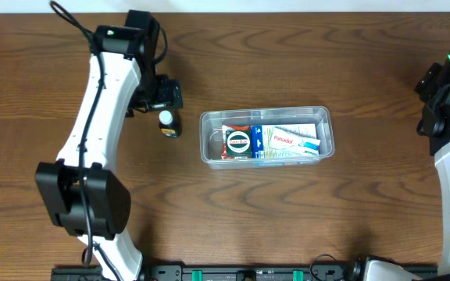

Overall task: Pack container
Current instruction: 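Move the left gripper to the dark bottle and grasp its body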

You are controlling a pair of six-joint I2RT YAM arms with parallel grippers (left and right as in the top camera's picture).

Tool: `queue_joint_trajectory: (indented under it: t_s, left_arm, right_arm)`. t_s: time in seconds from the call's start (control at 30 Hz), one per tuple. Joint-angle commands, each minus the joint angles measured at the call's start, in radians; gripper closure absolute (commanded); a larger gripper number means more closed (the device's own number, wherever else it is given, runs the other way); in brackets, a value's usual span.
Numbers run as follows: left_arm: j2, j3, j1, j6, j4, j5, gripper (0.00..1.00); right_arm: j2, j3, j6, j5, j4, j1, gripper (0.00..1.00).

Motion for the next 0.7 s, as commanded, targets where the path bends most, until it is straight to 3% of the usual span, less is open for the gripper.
queue_joint_trajectory:
  t_s: [0.0,0.67]
  left_arm:
    - [0.032,-0.026,-0.002,0.037,0.015,0.018,0.02]
    - [0.062,-0.228,-0.002,0.051,0.238,0.029,0.01]
  right_arm:
    - [0.003,0.000,0.013,0.013,-0.001,-0.006,0.01]
    - [0.003,0.000,0.013,0.013,-0.001,-0.006,0.01]
